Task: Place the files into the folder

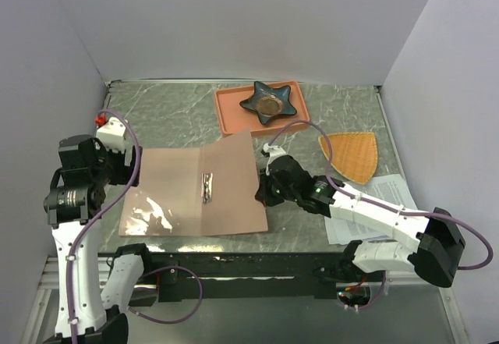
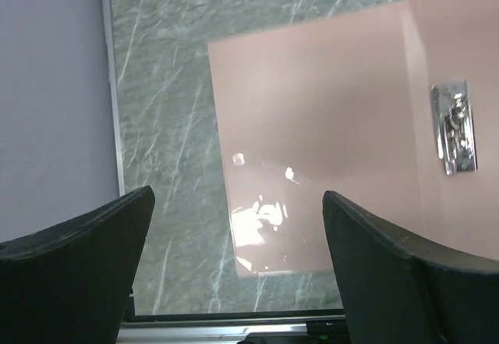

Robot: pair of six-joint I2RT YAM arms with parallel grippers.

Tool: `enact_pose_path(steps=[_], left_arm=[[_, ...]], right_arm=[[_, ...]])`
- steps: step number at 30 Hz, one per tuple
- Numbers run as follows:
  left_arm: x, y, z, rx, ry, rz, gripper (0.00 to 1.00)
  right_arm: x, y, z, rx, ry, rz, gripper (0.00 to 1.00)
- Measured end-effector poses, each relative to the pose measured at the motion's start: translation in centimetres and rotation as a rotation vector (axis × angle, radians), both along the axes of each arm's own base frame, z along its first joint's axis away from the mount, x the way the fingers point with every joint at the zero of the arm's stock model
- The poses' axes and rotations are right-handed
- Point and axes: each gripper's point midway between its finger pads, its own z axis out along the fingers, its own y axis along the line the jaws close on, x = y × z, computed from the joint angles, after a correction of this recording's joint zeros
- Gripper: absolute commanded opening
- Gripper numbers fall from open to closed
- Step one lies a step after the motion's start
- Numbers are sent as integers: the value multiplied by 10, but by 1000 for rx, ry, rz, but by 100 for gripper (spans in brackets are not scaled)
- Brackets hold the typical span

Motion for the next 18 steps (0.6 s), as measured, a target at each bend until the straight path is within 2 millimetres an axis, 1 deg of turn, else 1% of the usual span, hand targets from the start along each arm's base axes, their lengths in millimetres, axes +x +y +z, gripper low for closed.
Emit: enact_pose_path(steps=[3,8,11,14,15,16,18], left_arm=[[6,-4,-1,-13,10,-24,96],[25,-11,-17,-57,69,-71,96],[36,-14,-33,-86,121,-93,96],[44,-19,-45,-107,160,-115,96],[46,-20,-47,-111,165,-122,96],[47,-22,-48,-113,167,-127,96],[49,-29,-47,-115,161,-148,96]], right_arm=[[-9,-13,-15,-43,48,-22,0],[-24,-48,-44,-140,133,-134,0],[-29,-67,-53,-176,158,-221,0],[-30,-78,-57,-194,166,-275,0],[-29,-80,-57,-201,165,-286,2],[-29,-83,-58,-208,166,-301,25],[-28,-90,-62,-243,164,-333,48]])
